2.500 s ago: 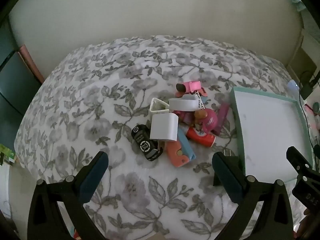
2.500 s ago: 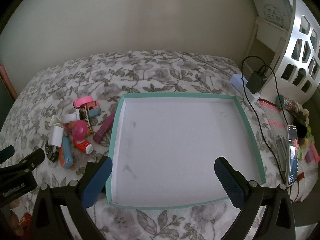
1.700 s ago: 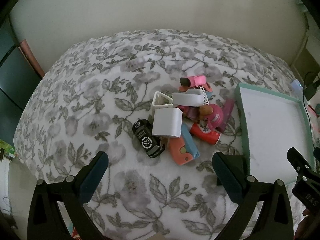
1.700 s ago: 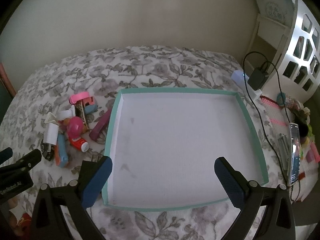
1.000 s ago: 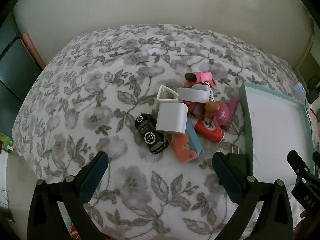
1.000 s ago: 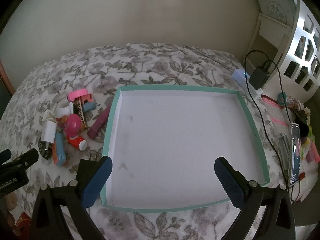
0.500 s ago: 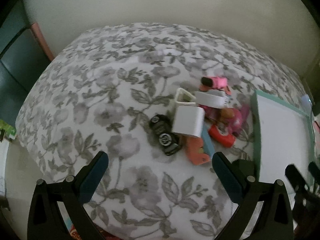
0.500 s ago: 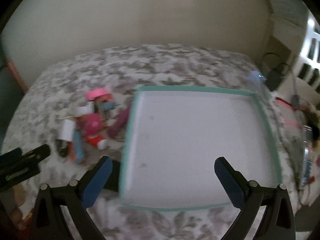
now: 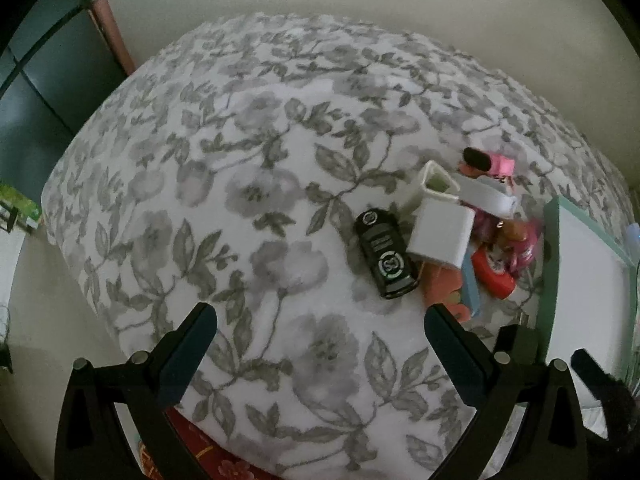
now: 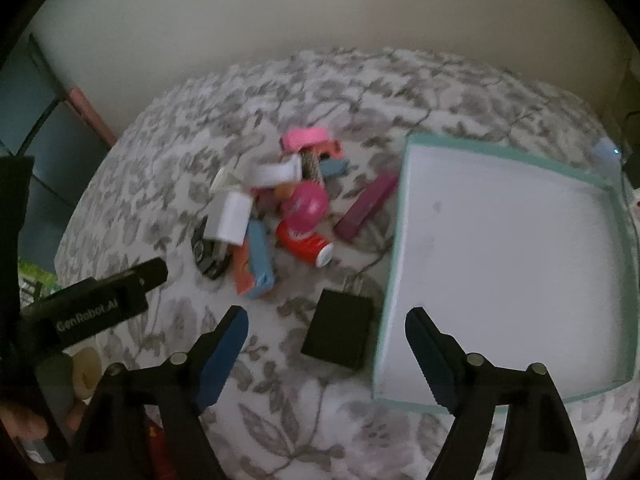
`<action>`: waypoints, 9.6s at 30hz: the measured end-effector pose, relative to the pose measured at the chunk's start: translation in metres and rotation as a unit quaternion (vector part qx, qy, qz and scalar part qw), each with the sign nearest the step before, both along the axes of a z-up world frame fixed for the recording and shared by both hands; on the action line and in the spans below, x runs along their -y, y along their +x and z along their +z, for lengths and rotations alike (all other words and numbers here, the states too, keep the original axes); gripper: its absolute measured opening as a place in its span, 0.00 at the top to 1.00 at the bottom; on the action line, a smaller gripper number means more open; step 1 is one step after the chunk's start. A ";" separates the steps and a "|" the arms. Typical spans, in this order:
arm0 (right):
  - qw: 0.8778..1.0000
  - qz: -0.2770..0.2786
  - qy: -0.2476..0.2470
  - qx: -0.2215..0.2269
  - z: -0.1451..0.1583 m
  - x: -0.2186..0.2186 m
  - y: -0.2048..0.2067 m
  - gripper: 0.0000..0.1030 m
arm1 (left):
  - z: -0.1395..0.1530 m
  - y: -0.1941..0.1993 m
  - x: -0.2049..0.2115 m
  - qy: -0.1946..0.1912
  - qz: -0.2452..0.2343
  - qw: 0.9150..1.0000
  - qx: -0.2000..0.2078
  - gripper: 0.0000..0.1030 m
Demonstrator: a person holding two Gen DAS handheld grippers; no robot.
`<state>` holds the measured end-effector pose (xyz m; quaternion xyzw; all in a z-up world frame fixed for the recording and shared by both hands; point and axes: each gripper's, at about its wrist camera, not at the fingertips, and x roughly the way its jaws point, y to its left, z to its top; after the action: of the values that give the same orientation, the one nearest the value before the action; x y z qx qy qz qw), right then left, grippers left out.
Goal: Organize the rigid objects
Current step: 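Grasp the black charger plug with the right gripper, then grasp the white charger cube with the left gripper while the right holds the black plug, then carry both chargers into the tray and open both grippers to release them, then move both tools back to the pile of items, then grasp the black toy car with the left gripper while the right grasps the orange-blue comb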
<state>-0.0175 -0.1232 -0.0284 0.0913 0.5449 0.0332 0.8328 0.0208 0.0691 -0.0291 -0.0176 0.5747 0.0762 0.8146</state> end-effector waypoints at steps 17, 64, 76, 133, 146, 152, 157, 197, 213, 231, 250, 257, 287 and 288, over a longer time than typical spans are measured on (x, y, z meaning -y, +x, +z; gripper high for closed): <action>0.997 0.023 -0.036 -0.067 -0.028 -0.023 0.015 0.44 | -0.013 0.008 -0.008 -0.040 0.007 0.999 -0.032 0.00; 0.992 0.041 -0.055 -0.106 -0.060 -0.025 0.047 0.56 | -0.030 0.067 0.046 -0.059 -0.084 0.995 0.014 0.18; 0.993 0.041 -0.053 -0.102 -0.063 -0.024 0.045 0.57 | -0.038 0.067 0.059 -0.084 -0.123 0.989 0.008 0.55; 0.934 -0.346 -0.071 -0.051 -0.021 0.221 -0.030 0.59 | -0.012 -0.027 0.254 -0.061 -0.345 0.935 0.049 0.55; 0.935 -0.335 -0.067 -0.095 -0.047 0.221 -0.029 0.59 | -0.046 -0.018 0.244 -0.064 -0.319 0.945 -0.016 0.55; 0.936 -0.331 -0.075 -0.097 -0.048 0.218 -0.028 0.59 | -0.049 -0.018 0.242 -0.058 -0.320 0.945 -0.020 0.55; 0.935 -0.330 -0.083 -0.100 -0.048 0.214 -0.026 0.59 | -0.039 -0.015 0.243 -0.056 -0.323 0.945 -0.006 0.55; 0.971 -0.228 -0.075 -0.012 -0.019 0.157 -0.005 0.00 | 0.007 0.026 0.138 -0.060 -0.160 0.981 0.087 0.04; 0.986 -0.159 -0.021 0.038 0.001 0.097 0.015 0.00 | 0.029 0.046 0.032 -0.086 -0.039 0.987 0.129 0.04; 1.000 -0.009 -0.012 0.018 -0.011 -0.027 0.046 0.11 | 0.008 0.051 -0.050 -0.103 0.064 0.989 0.085 0.04; 0.998 0.028 -0.041 -0.038 -0.054 -0.061 0.062 0.30 | -0.057 0.066 -0.013 -0.105 0.011 0.993 -0.056 0.08; 0.997 0.040 -0.044 -0.039 -0.054 -0.070 0.065 0.40 | -0.061 0.069 0.004 -0.105 -0.015 0.992 -0.063 0.33; 0.995 0.063 -0.049 -0.052 -0.060 -0.069 0.065 0.54 | -0.061 0.063 0.015 -0.143 -0.055 0.985 -0.075 0.66; 0.995 0.064 -0.049 -0.051 -0.061 -0.070 0.066 0.54 | -0.062 0.065 0.017 -0.142 -0.054 0.985 -0.075 0.66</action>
<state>0.0484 -0.0537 -0.0894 0.0166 0.5920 0.0546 0.8039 0.0858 0.0525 -0.0909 -0.0965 0.6394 -0.0497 0.7612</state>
